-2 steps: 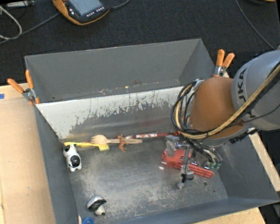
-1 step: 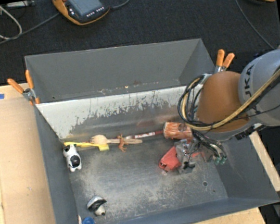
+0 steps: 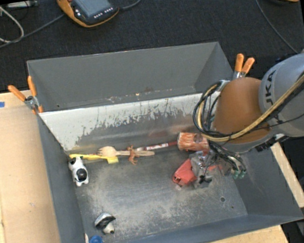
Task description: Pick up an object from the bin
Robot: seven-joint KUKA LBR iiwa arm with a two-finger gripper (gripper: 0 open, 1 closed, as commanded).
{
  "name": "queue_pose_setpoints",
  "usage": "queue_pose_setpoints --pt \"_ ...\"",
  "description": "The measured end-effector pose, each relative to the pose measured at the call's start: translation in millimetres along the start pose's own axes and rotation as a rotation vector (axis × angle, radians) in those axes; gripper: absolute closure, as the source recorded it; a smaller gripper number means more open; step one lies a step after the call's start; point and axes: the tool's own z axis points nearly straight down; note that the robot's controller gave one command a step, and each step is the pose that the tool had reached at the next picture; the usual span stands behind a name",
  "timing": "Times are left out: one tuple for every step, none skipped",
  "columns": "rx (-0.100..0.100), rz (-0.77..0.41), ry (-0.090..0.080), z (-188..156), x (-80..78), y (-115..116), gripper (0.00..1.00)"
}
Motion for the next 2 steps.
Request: queue_pose_setpoints --pt "0.000 -0.201 0.008 -18.1 -2.5 25.9 1.00" --pt "-0.003 -0.280 0.001 -27.1 -16.9 32.2 1.00"
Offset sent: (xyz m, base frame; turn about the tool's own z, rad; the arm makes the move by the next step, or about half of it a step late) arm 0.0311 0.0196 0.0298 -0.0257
